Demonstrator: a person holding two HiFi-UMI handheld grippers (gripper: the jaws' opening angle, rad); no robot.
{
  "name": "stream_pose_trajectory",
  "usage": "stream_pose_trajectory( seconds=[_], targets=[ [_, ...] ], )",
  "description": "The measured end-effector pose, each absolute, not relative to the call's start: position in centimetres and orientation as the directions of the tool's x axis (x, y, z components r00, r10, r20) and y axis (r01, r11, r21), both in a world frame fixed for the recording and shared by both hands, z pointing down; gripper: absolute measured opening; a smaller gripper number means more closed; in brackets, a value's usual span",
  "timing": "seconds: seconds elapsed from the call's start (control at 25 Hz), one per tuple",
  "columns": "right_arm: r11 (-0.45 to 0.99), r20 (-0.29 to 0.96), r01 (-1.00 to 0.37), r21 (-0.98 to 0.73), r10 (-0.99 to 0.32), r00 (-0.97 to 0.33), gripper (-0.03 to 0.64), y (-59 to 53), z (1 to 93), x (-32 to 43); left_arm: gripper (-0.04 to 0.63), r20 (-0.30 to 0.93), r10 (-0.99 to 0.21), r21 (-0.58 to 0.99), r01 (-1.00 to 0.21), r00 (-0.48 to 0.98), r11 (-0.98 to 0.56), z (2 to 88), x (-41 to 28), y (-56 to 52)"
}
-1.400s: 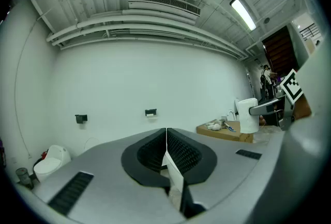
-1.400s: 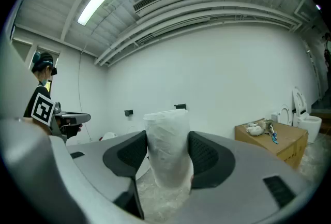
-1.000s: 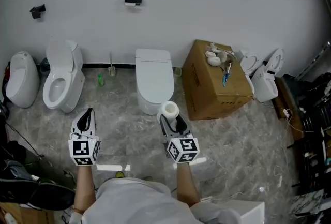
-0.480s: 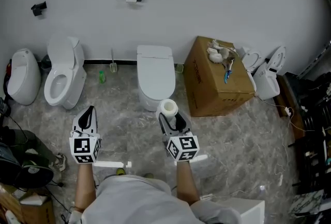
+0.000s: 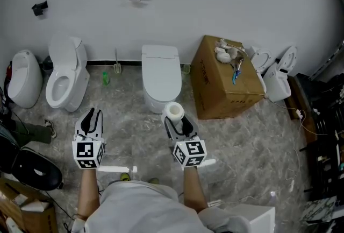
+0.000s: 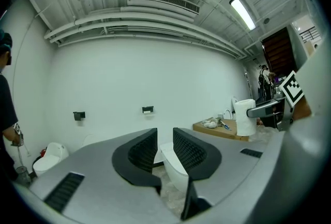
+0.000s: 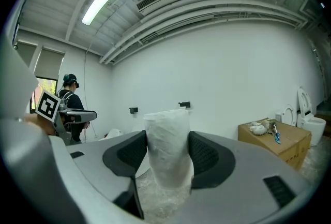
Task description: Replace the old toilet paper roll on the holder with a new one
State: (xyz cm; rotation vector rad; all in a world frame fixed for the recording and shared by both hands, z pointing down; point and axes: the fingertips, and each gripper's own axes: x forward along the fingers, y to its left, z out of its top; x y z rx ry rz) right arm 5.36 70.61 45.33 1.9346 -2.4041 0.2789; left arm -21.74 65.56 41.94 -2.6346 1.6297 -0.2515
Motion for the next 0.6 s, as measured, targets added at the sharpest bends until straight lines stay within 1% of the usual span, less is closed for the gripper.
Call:
stream_pose_trajectory(
  seconds=[0.04,0.16,0.6],
  targets=[
    [0.205,0.146,-0.972,-0.112,-0.964,-0.22,0.261,70.7,45.4,5.5,0.09,0.121,-0.89,-0.111,-0.885,0.439,-0.452,42.0,-21.6,65.7],
    [0.21,0.15,-0.972,-0.11,-0.963,-0.225,0.261,71.0,45.6,5.9,0.121,0.13,-0.887,-0.108,-0.883,0.443,-0.457,42.2,-21.0,66.0],
    [0.254,0.159,-0.96,-0.122,-0.949,-0.271,0.261,70.5,46.0,9.6,0.129,0.16,-0.89,-0.13,-0.885,0.427,-0.448,42.7,-16.7,66.5]
  ],
)
